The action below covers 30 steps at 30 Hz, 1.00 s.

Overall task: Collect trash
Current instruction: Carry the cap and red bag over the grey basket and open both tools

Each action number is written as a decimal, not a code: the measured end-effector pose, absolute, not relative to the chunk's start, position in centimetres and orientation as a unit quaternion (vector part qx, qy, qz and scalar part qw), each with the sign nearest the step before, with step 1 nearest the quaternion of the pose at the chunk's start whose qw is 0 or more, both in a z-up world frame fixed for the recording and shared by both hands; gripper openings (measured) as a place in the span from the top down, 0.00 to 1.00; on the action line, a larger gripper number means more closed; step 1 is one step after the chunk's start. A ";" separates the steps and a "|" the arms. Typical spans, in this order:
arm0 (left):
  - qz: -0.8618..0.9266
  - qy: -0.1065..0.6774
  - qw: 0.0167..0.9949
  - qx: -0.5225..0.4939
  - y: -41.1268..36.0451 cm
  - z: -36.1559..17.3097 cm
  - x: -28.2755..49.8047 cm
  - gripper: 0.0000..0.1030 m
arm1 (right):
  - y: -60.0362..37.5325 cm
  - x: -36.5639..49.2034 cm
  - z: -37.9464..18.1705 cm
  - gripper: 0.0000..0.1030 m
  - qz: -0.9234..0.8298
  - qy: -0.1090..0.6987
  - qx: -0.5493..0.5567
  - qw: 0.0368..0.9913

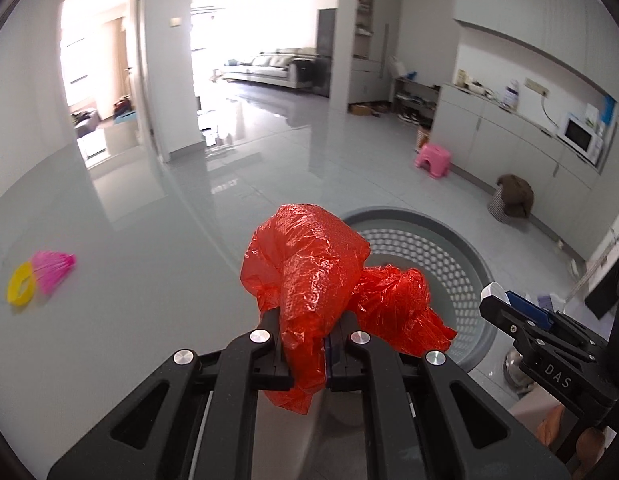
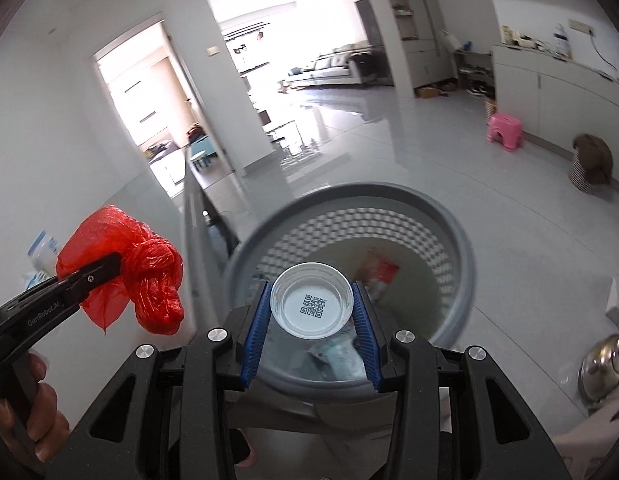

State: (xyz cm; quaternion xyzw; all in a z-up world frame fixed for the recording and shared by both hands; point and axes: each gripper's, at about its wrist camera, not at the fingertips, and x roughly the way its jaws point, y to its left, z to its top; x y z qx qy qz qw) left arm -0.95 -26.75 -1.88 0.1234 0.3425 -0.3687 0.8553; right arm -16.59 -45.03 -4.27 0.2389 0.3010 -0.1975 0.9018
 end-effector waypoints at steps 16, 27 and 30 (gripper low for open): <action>-0.403 0.370 0.814 0.196 -35.1 -7.7 0.2 0.91 | -49.1 -14.8 -8.7 0.62 -0.232 0.328 0.270 0.875; -0.404 0.385 0.807 0.196 -35.7 -8.4 0.7 0.88 | -49.7 -12.3 -9.5 0.62 -0.225 0.336 0.273 0.873; -0.403 0.388 0.806 0.193 -35.7 -8.3 0.7 0.86 | -50.0 -12.3 -9.4 0.62 -0.225 0.333 0.274 0.874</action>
